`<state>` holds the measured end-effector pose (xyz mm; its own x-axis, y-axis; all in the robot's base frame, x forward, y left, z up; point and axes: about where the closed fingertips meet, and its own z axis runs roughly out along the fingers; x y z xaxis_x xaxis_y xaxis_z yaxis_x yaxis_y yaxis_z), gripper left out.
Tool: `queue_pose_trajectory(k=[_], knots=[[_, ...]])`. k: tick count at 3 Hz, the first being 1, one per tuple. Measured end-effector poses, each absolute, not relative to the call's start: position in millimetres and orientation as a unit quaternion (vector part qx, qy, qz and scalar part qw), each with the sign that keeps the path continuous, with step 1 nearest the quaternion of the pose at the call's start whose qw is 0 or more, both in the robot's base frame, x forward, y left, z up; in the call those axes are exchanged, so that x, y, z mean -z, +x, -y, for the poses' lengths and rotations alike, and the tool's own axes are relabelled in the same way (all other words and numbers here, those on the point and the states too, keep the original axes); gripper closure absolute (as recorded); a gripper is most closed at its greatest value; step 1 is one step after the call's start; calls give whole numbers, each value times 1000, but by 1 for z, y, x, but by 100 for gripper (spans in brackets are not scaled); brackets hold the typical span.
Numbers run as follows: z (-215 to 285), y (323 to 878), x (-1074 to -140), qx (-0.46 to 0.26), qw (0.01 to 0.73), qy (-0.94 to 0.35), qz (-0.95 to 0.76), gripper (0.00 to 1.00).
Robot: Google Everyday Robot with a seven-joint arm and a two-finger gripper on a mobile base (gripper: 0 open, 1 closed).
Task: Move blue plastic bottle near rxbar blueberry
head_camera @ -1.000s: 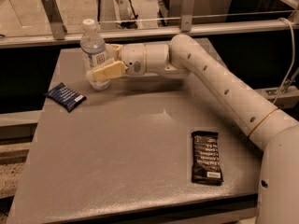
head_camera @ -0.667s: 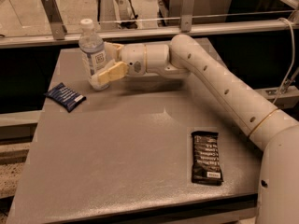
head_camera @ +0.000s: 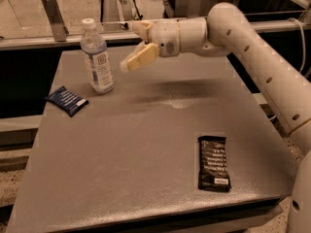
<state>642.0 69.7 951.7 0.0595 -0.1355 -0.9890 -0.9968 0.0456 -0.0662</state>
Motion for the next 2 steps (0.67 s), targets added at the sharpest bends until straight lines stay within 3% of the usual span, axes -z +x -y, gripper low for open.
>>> queue_pose_trajectory(k=[2], knots=[[52, 634, -1025, -278, 528, -566, -569, 0]])
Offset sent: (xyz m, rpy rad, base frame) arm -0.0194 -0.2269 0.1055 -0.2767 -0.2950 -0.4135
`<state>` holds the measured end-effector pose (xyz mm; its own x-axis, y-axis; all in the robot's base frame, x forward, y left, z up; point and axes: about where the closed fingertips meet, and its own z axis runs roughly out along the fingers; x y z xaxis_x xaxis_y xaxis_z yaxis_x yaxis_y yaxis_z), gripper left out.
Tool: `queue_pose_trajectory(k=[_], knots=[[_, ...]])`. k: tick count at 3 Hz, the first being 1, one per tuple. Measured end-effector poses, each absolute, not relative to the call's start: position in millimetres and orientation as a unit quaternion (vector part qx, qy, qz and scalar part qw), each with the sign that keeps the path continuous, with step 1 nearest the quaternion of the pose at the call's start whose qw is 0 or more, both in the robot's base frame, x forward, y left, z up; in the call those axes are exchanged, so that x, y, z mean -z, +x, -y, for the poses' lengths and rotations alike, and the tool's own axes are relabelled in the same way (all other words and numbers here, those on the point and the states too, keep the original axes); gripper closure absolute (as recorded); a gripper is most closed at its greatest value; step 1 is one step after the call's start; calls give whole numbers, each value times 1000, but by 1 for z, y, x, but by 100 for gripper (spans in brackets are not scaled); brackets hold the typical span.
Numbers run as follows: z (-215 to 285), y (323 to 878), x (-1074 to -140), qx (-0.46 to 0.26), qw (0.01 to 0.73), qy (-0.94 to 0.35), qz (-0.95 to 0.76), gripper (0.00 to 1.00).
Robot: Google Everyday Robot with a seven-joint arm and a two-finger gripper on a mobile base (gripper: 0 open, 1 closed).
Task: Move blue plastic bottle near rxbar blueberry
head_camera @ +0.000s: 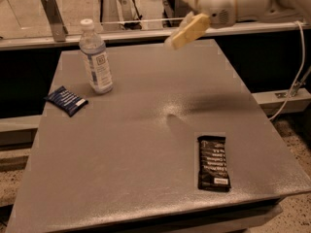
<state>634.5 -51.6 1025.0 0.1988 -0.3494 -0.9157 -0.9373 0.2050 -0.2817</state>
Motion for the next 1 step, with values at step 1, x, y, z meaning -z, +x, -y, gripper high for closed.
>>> queue_pose_trajectory(k=[1], knots=[[65, 632, -1028, -269, 533, -561, -574, 0]])
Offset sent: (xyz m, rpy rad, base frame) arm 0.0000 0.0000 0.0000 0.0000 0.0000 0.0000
